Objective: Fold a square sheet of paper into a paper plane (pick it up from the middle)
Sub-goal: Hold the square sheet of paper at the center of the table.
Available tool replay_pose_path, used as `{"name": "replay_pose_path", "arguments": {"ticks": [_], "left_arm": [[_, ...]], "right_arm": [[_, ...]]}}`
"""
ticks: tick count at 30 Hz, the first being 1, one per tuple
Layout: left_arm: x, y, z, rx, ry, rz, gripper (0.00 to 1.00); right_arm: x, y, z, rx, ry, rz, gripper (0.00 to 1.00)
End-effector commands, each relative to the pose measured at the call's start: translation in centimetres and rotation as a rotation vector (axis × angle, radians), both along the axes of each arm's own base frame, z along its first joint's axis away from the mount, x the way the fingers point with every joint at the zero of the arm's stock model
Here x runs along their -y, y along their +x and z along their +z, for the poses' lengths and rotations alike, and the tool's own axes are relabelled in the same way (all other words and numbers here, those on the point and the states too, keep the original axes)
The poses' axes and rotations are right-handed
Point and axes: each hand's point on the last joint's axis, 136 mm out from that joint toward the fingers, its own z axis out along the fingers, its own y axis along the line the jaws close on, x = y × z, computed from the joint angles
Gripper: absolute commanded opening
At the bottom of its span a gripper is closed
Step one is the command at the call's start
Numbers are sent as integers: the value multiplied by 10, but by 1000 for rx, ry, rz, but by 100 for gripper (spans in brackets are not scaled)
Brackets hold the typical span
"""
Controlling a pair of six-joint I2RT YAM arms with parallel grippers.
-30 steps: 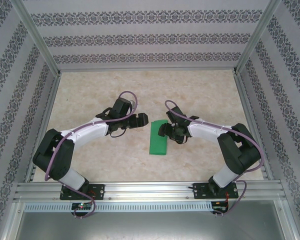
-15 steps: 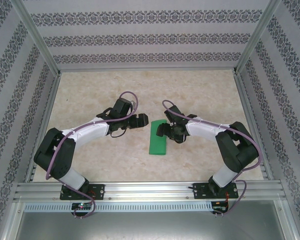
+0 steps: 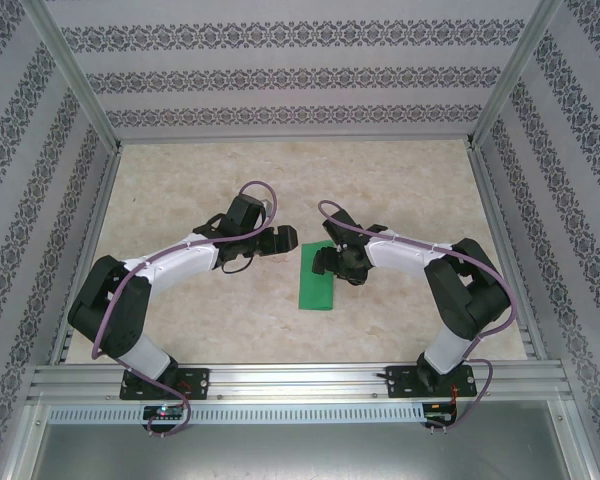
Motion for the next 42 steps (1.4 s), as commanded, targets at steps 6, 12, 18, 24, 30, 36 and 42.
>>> {"name": "replay_pose_path", "arguments": {"ticks": [6,12,18,24,30,36,42], "left_arm": [[9,1,7,19,-8,-28,87],[10,-1,1,-7,-8,-29,70],[14,-6,-8,-40,-24,-45,51],[24,-8,-18,-93,-57,-66,26],[37,-13,-26,-122,-65,-94,21],[37,-14,-29,-128,-61,-97,21],[39,-14,-29,-129,-61,-109,21]], "right_arm": [[5,-8,-23,-45,-62,12,81],[9,-10,-28,-61,-81,-4,80],[10,-13,-33,-76,-97,-2,80],[12,-14,-38,-79,-110,-16,80],[12,-15,-40,-82,-110,-26,80],[11,-15,-41,-88,-102,-29,78],[12,-15,-43,-95,-109,-23,78]]}}
